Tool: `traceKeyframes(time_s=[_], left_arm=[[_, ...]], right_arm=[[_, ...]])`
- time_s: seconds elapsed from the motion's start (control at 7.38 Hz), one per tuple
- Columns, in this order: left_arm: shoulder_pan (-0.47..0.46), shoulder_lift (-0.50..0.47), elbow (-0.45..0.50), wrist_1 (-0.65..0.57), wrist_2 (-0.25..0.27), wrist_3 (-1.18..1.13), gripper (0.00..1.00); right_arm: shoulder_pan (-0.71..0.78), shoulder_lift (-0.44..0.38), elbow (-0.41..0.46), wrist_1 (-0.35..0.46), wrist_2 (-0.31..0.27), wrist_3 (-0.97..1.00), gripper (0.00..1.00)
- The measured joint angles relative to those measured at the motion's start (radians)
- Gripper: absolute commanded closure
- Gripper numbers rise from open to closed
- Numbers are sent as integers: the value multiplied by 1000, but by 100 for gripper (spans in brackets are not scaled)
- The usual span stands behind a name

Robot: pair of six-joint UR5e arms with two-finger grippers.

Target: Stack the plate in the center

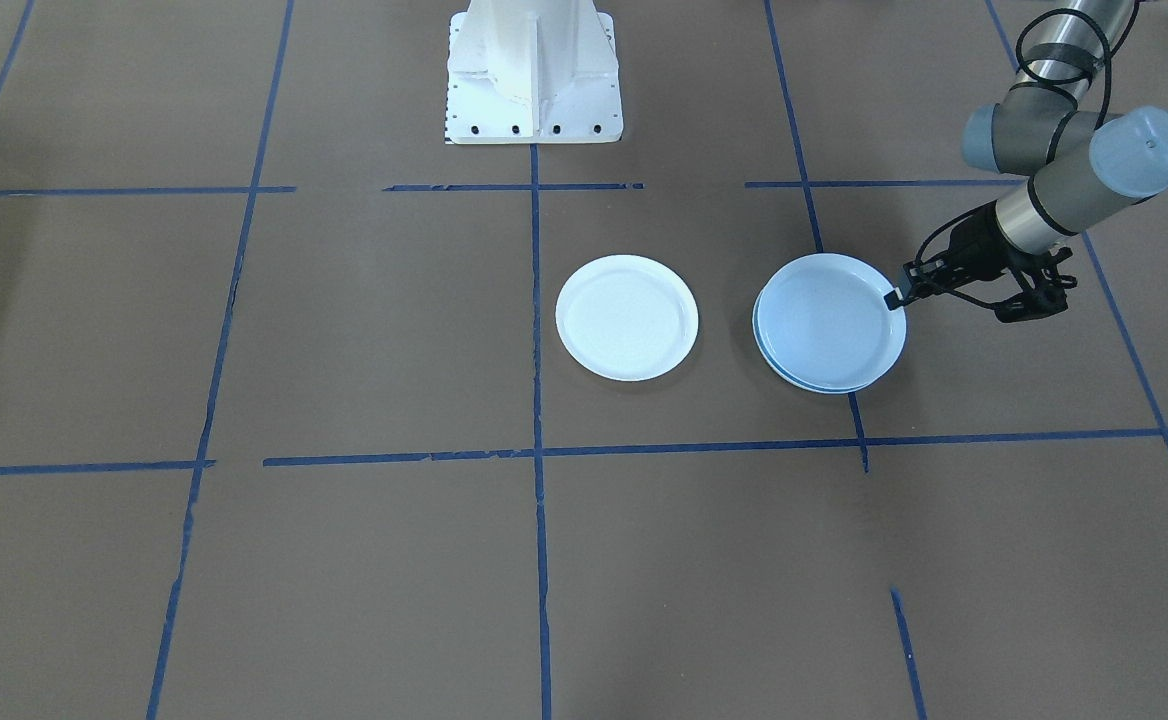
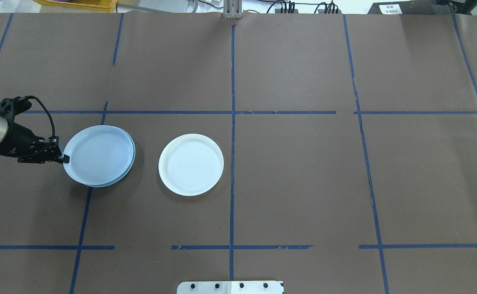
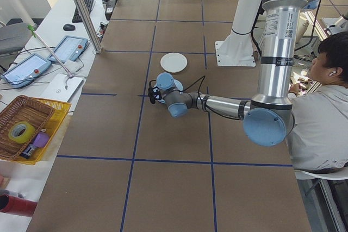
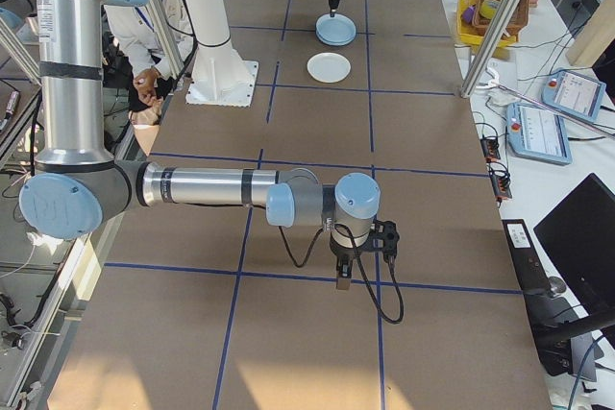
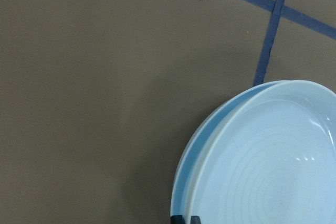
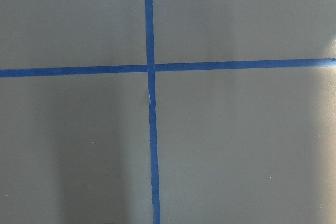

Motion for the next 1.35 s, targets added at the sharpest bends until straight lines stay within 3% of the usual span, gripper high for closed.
traceKeyframes(time_s=[0.41,0.54,0.68,1.08,1.22,1.35], left_arm=[[3,-44,-85,11,-33,-80,0],[15,-88,-99,12,-6,-147,0],[57,-128,-104,13,60,-216,0],[234,-226,-101,75,338,-369,0],[284,-264,-96,127,412,-393,0],[321,-286,-92,161,454,-403,1]], right_arm=[[0,0,0,0,0,1,0],[0,0,0,0,0,1,0],[0,0,0,0,0,1,0],[0,0,0,0,-1,1,0],[0,0,0,0,-1,1,0],[0,0,0,0,0,1,0]])
